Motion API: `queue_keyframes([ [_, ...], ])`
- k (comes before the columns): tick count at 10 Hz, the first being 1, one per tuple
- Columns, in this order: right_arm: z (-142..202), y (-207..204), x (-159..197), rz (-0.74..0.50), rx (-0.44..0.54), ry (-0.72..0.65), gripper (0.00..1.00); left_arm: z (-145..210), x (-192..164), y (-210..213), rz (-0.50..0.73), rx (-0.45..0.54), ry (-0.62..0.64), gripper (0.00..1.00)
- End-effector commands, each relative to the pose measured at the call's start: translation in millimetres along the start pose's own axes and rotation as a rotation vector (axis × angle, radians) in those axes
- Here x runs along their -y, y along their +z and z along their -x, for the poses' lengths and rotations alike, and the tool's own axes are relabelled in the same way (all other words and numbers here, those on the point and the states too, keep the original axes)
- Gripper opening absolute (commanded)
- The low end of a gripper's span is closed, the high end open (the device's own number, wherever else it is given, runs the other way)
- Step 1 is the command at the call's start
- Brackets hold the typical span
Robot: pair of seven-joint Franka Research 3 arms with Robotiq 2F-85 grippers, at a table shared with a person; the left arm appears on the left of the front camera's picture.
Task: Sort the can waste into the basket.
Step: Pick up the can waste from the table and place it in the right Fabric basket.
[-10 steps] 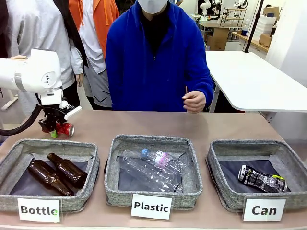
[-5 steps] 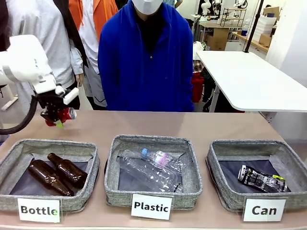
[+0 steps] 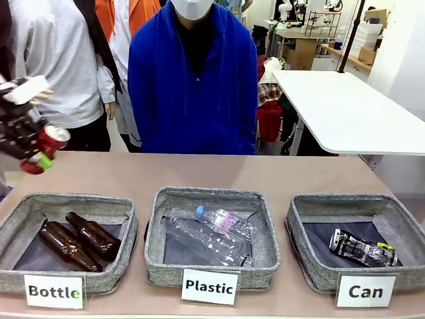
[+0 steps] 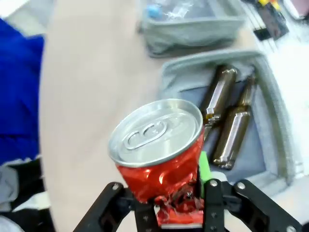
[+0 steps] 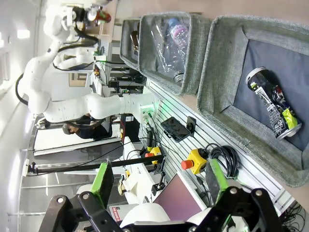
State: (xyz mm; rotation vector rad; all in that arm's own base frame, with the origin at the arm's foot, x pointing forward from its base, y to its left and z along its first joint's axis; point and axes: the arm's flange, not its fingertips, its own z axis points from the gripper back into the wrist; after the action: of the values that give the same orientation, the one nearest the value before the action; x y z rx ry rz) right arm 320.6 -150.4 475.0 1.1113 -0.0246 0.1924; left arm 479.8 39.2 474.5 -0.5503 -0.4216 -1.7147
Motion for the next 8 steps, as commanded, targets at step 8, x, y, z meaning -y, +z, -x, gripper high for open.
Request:
queue_keyframes([
  [8,0.0,0.0,0.0,0.000,0.000,0.000,1.00,23.4,47.5,-17.0,0.009,0.063,-0.092,0.24],
])
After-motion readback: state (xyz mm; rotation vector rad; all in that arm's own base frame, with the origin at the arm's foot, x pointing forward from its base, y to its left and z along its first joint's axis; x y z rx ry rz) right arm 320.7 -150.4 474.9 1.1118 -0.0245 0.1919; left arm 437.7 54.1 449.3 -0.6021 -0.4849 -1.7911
